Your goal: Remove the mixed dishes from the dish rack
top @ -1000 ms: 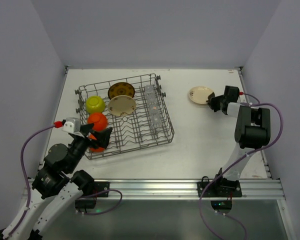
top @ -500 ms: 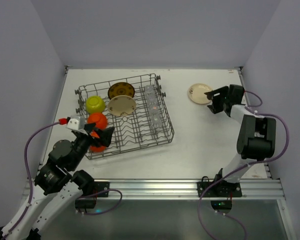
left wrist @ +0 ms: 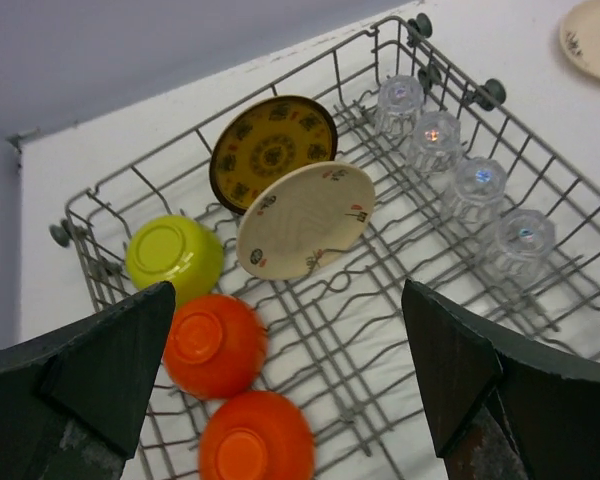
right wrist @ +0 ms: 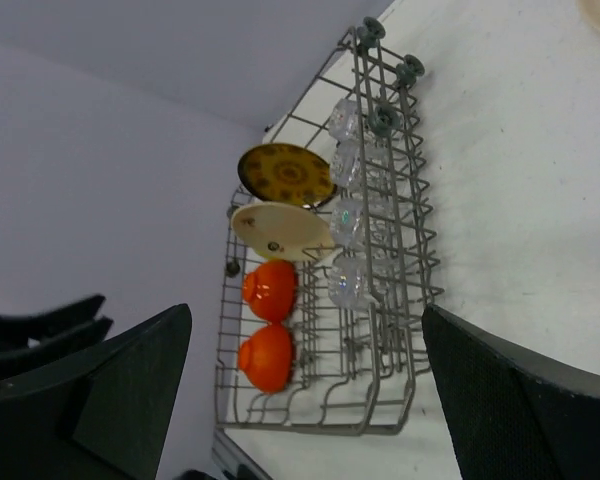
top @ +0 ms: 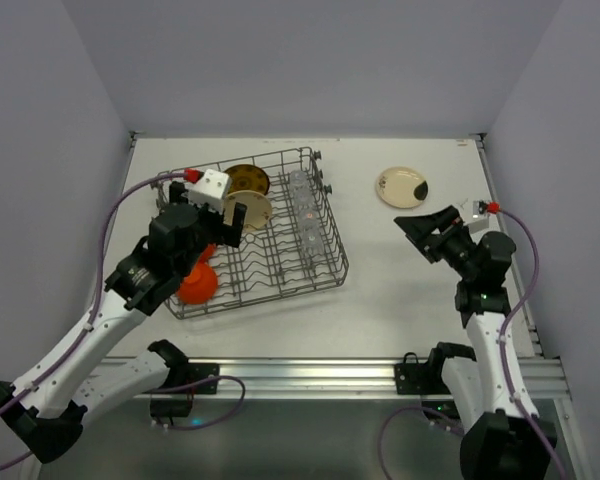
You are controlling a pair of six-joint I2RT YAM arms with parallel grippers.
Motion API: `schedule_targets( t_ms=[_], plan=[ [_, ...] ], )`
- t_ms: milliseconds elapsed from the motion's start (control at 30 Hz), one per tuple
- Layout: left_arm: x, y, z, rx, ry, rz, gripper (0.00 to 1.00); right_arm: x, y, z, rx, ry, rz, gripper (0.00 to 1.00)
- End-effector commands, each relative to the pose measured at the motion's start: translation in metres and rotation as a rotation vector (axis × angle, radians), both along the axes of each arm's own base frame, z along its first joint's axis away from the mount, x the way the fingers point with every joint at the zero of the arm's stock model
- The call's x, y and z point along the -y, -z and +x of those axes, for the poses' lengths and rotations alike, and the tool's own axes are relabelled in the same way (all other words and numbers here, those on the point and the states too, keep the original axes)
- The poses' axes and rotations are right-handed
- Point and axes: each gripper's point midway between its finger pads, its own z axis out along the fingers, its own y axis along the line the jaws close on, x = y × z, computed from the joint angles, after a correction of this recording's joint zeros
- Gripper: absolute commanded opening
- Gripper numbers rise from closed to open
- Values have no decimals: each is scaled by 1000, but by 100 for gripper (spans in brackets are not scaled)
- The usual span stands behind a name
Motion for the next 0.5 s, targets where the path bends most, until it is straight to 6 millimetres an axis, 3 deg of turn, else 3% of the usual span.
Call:
schedule_targets(
  t_ms=[0, 67, 100, 167, 267, 467],
  plan=[
    [7, -21, 21, 146, 130, 303, 100, -19, -13, -48, 117, -156, -149, 99],
    [-3, -25, 34, 155, 91, 436, 100, -15, -7, -63, 101, -115, -208, 99],
    [3, -23, 44, 130, 111, 491, 100, -16, -21, -76, 169, -103, -237, 99],
    [11, -18, 54, 105, 171, 585, 100, -14, -25, -89, 193, -87, -284, 99],
    [21, 0, 80, -19, 237, 678, 100, -15, -31, -104, 217, -97, -350, 99],
    [18, 54, 100, -270, 345, 715, 99, -22, -36, -112, 223, -147, -342, 99]
  ],
)
